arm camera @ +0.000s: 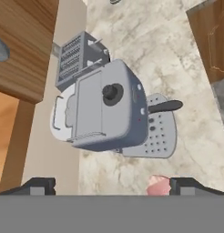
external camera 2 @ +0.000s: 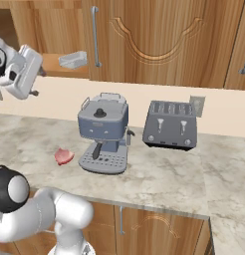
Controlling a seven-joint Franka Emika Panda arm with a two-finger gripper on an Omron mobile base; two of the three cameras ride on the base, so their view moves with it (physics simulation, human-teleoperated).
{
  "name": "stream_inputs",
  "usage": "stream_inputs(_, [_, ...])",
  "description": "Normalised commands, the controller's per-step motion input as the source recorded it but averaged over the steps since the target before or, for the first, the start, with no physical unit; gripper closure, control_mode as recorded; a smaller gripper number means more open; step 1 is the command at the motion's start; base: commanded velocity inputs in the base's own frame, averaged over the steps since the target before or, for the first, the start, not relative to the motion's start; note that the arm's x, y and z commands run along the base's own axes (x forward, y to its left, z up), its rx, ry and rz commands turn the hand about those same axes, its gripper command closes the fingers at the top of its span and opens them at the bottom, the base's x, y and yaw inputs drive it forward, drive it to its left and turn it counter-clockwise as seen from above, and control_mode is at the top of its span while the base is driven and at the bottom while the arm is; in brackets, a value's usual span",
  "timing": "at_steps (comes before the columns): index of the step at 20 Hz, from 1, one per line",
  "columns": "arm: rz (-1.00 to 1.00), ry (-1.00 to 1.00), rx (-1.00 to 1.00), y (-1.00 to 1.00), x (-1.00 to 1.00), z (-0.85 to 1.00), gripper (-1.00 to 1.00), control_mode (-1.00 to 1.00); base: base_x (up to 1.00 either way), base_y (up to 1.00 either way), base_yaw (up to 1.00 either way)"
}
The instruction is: Retrieve the tupperware from the cabinet, then place the raw meat into the tupperware to avoid contamination.
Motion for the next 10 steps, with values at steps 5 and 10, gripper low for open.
stream_inputs(5, [0.0,-0.01,-0.06,0.03,0.54,0.0,-1.0,-1.0,0.0,0.0,0.0])
stream_inputs(10, [0.0,0.0,-0.06,0.0,0.52,0.1,-1.0,-1.0,0.0,0.0,0.0])
